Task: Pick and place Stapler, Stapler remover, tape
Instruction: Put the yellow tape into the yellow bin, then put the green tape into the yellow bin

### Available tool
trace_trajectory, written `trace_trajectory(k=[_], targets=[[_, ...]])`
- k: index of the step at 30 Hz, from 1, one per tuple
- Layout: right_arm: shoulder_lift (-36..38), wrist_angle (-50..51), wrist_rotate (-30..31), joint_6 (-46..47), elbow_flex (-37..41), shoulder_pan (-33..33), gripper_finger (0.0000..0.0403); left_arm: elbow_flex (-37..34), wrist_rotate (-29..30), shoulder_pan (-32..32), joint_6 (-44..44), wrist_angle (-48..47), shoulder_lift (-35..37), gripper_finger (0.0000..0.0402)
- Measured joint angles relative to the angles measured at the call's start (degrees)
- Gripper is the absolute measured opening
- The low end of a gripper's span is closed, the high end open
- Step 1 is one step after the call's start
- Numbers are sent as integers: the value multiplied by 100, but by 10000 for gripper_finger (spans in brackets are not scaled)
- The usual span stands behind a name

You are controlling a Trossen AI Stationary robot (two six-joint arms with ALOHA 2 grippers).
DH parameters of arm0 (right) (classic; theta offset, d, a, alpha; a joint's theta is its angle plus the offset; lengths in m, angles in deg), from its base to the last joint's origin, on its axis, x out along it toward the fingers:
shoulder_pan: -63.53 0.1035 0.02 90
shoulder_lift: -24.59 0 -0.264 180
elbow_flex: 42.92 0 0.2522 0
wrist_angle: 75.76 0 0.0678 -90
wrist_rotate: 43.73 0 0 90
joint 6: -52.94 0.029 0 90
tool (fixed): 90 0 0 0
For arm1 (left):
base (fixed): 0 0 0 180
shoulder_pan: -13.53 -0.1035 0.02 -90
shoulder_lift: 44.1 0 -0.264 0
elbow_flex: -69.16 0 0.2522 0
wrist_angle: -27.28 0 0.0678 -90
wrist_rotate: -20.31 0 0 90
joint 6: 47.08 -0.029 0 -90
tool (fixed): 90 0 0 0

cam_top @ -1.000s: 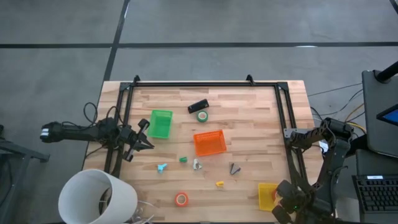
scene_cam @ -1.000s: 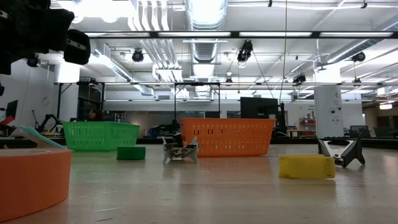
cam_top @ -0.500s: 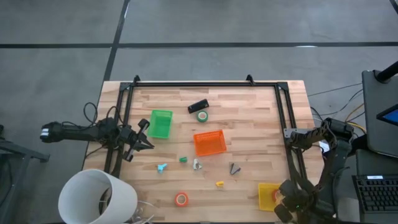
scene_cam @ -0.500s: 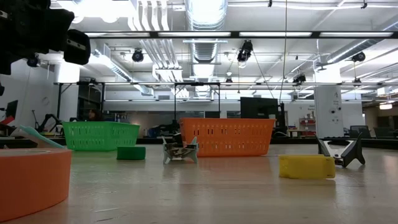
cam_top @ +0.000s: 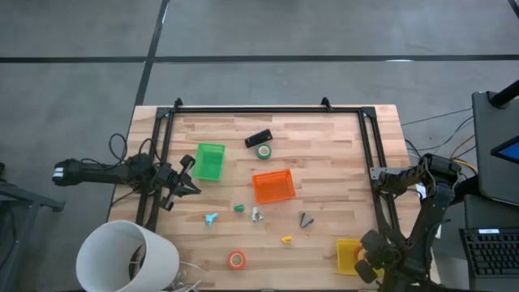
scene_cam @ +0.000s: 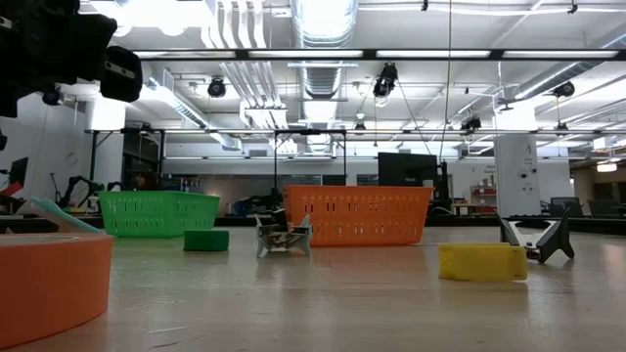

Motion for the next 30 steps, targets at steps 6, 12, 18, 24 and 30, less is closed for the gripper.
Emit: trace_trajectory(k=[6,12,18,24,30], targets=[[0,-30,-96,51,142,-3,54,0,0,0,0,-39,2,23],[1,-41,-97,91,160,-1,54,0,2,0,0,-45,2,23],[2,-64,-125,168,242,-1,77,0,2,0,0,-57,2,23],[0,-52,-270,210,252,-3,133,0,0,0,0,-66,2,23],[27,21,-269,227,80,1,176,0,2,0,0,-67,2,23]])
